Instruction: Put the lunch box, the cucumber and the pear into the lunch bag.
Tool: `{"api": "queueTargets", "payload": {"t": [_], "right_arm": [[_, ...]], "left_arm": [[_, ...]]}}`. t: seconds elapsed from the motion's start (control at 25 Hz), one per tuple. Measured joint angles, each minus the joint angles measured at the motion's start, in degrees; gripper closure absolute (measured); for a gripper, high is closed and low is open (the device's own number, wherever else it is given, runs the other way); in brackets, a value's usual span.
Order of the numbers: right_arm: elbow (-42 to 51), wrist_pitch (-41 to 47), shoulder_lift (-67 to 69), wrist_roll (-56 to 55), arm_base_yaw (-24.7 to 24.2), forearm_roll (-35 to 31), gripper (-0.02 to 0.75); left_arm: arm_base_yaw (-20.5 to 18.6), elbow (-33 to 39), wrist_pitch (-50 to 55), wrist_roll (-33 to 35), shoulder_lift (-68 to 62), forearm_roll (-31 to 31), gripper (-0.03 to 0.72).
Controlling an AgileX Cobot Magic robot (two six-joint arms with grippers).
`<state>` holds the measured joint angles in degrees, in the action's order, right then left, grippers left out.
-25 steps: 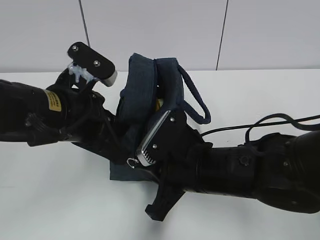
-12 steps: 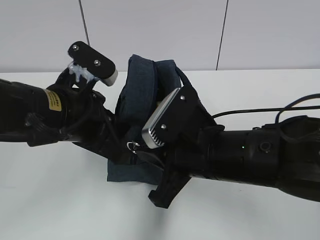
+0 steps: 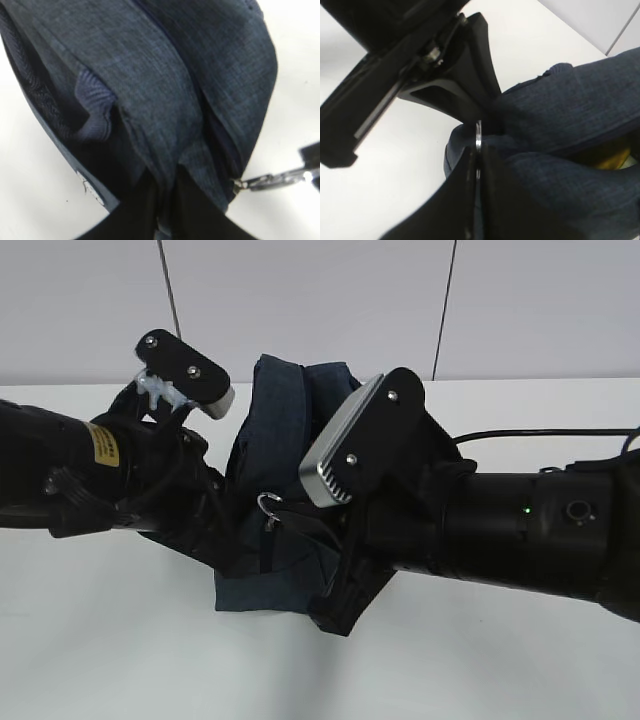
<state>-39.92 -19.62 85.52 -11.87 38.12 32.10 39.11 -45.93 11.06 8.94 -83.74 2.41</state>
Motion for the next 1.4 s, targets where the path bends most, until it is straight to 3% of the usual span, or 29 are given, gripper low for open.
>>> {"api": "queueTargets", "payload": {"t": [0.8,1.2,1.4], "right_arm": [[-4.95,7.76,-1.10,1.09,0.25,0.10,0.738],[-5.20,8.51,-1.97,0.98,0.25,0.10,0.738],[-5.20,7.00,-1.97,0.98,0.25,0.10,0.738]], "left_arm": [[0.00,-0.47,1.17,-0.04,0.40,3.11,0.681],[0.00,-0.11,4.04,-0.04,4.28,5.11,0.553],[0.00,-0.11,4.68,-0.04,4.87,5.11,0.528]]}}
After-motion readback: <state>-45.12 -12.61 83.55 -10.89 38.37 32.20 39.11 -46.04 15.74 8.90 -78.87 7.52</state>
